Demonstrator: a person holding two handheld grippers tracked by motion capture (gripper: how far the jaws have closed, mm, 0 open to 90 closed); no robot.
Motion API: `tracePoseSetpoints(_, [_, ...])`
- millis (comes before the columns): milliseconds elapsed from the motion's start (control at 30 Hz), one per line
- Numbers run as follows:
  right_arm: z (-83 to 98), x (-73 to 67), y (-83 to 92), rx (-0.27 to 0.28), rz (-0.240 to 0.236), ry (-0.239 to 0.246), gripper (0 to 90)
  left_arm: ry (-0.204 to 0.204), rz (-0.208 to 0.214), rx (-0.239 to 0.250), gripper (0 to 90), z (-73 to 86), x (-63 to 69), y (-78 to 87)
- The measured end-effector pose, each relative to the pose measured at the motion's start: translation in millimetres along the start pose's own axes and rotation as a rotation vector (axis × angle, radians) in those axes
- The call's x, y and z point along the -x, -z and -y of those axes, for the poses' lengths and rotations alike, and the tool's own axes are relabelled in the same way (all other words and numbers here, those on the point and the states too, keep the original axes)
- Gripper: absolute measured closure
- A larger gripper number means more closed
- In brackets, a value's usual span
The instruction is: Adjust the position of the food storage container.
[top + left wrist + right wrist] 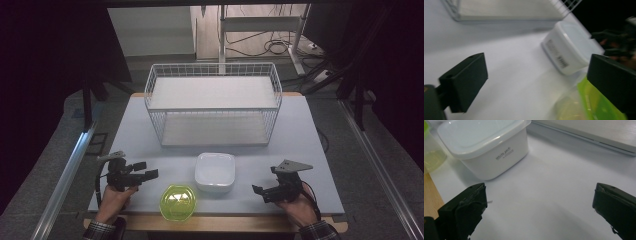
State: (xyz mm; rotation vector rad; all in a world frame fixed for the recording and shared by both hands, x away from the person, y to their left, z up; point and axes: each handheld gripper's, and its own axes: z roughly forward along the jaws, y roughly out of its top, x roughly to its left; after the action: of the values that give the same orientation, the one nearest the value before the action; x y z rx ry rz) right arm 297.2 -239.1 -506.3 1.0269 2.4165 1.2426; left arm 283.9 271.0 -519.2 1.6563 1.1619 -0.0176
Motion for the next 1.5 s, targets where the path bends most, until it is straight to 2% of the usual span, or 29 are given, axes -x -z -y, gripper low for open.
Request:
tracePoseSetpoints(33, [-0.3, -0.8, -0.5, -0.009, 0.001, 0.002, 0.1, 0.0, 0.0, 0.0, 5.6, 0.0, 0.0, 0.0])
tracePoseSetpoints(133, [-0.9, -1.8, -2.8, -0.035, 0.0, -0.012, 1.2, -0.066, -0.077, -0.018, 9.9, -0.6, 9.9, 0.4])
tracePoseSetpoints(167, [-0.9, -1.8, -2.8, -0.035, 0.0, -0.012, 1.2, -0.066, -0.077, -0.018, 11.4, -0.6, 9.9, 0.4])
tracePoseSetpoints(200, [-1.2, -1.9, -4.2, -0.048, -0.001, -0.029, 2.8, -0.092, -0.101, -0.031, 12.4, -0.6, 11.8, 0.7])
tracePoseSetpoints(233, [-1.2, -1.9, -4.2, -0.048, -0.001, -0.029, 2.8, -0.1, -0.113, -0.037, 12.4, -0.5, 12.9, 0.3])
tracePoseSetpoints(400, [-1.4, -0.2, -5.5, -0.05, -0.02, -0.068, 5.8, -0.132, -0.164, -0.041, 16.4, -0.4, 16.1, -0.3])
tracePoseSetpoints(500, [-1.7, -0.5, -5.1, -0.044, -0.025, -0.072, 6.9, -0.145, -0.166, -0.028, 18.0, -1.2, 19.3, 0.6])
tracePoseSetpoints(533, [-2.0, -0.8, -5.2, -0.042, -0.025, -0.069, 7.8, -0.16, -0.166, -0.026, 19.1, -1.8, 20.6, 1.2])
tracePoseSetpoints(600, [-2.1, -1.0, -5.4, -0.042, -0.027, -0.069, 8.2, -0.16, -0.159, -0.013, 19.2, -2.7, 25.0, 2.0])
tracePoseSetpoints(700, [-2.3, -1.9, -6.2, -0.045, -0.031, -0.068, 9.0, -0.205, -0.144, 0.005, 22.1, -6.3, 35.2, 5.0])
tracePoseSetpoints(733, [-2.3, -2.5, -6.6, -0.046, -0.034, -0.064, 9.4, -0.239, -0.143, 0.017, 26.1, -8.0, 43.9, 6.4])
tracePoseSetpoints(800, [-2.4, -3.3, -6.7, -0.043, -0.038, -0.066, 10.0, -0.245, -0.137, 0.021, 30.3, -8.7, 46.8, 6.8])
tracePoseSetpoints(833, [-2.6, -3.8, -6.6, -0.046, -0.038, -0.065, 10.3, -0.26, -0.12, 0.03, 32.9, -10.3, 55.5, 7.7])
tracePoseSetpoints(867, [-2.6, -3.9, -6.6, -0.046, -0.039, -0.065, 10.6, -0.26, -0.12, 0.03, 35.4, -10.3, 55.5, 7.7])
tracePoseSetpoints(933, [-2.7, -4.1, -6.9, -0.046, -0.041, -0.067, 11.1, -0.288, -0.114, 0.027, 37.6, -12.0, 68.0, 7.4])
tracePoseSetpoints(1033, [-3.0, -5.0, -7.8, -0.048, -0.05, -0.071, 12.4, -0.345, -0.096, 0.007, 52.8, -10.2, 92.3, 3.5])
tracePoseSetpoints(1067, [-3.0, -5.0, -7.8, -0.048, -0.05, -0.071, 12.4, -0.345, -0.096, 0.007, 57.9, -10.2, 92.3, 3.5])
tracePoseSetpoints(1133, [-3.1, -5.5, -8.7, -0.051, -0.053, -0.062, 12.7, -0.379, -0.078, -0.027, 68.4, -5.1, 107.5, -3.6])
tracePoseSetpoints(1167, [-3.1, -5.5, -8.7, -0.051, -0.053, -0.062, 12.7, -0.379, -0.078, -0.027, 73.8, -5.1, 107.5, -3.6])
tracePoseSetpoints(1200, [-3.1, -5.8, -9.1, -0.053, -0.051, -0.059, 12.7, -0.388, -0.073, -0.042, 73.8, -2.5, 113.6, -6.8])
tracePoseSetpoints(1300, [-2.7, -5.7, -9.7, -0.06, -0.051, -0.057, 12.9, -0.412, -0.042, -0.078, 88.6, 4.7, 127.4, -15.1])
tracePoseSetpoints(1500, [-1.7, -5.5, -11.6, -0.078, -0.046, -0.049, 13.7, -0.457, -0.01, -0.146, 89.8, 22.0, 148.8, -32.1])
